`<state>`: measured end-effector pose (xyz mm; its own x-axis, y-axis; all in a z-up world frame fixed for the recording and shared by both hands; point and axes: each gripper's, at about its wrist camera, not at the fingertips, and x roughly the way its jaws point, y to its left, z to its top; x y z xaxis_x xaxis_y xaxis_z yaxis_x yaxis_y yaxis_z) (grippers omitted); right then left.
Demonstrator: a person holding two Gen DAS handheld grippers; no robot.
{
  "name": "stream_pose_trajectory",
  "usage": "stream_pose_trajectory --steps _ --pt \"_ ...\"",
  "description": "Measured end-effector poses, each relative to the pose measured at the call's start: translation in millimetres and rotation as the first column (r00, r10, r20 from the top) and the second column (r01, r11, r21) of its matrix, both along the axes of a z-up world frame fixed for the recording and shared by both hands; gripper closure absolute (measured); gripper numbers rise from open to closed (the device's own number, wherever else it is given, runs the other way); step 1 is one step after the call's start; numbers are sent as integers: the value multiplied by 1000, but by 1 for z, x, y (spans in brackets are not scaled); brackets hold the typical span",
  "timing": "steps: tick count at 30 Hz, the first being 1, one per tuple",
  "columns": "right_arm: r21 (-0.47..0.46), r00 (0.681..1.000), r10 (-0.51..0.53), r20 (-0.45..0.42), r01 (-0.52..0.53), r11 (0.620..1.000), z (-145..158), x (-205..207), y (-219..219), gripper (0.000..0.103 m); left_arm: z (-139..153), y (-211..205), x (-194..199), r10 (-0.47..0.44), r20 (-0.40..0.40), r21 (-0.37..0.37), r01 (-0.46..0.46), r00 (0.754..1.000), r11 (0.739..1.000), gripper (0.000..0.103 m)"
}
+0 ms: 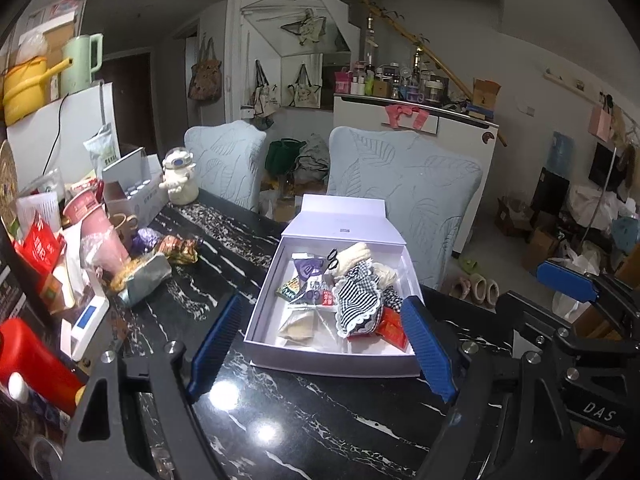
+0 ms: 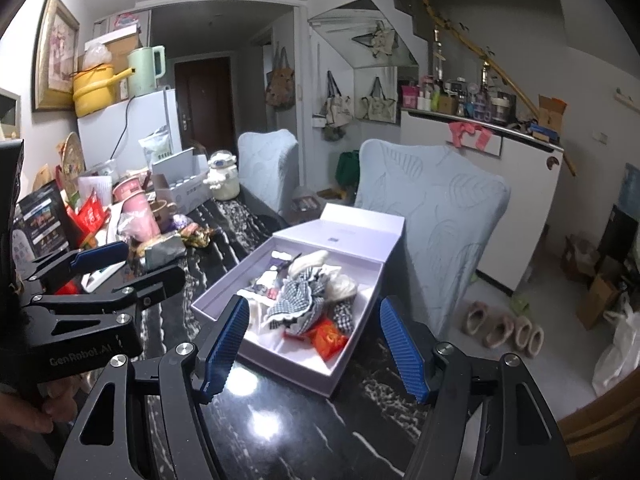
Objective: Organize soft objects
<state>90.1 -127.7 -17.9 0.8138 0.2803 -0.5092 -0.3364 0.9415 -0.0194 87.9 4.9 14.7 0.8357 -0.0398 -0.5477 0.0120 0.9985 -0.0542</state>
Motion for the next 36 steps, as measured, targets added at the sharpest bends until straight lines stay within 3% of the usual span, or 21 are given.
stream_pose_trajectory --steps 15,36 --pt "-3 1000 -1 -22 1 1000 -9 2 7 34 -6 8 5 21 -18 26 -20 1000 999 21" --pt "4 998 -43 -46 44 999 -15 -7 -1 34 -2 -3 -1 -25 -18 42 25 1000 999 21"
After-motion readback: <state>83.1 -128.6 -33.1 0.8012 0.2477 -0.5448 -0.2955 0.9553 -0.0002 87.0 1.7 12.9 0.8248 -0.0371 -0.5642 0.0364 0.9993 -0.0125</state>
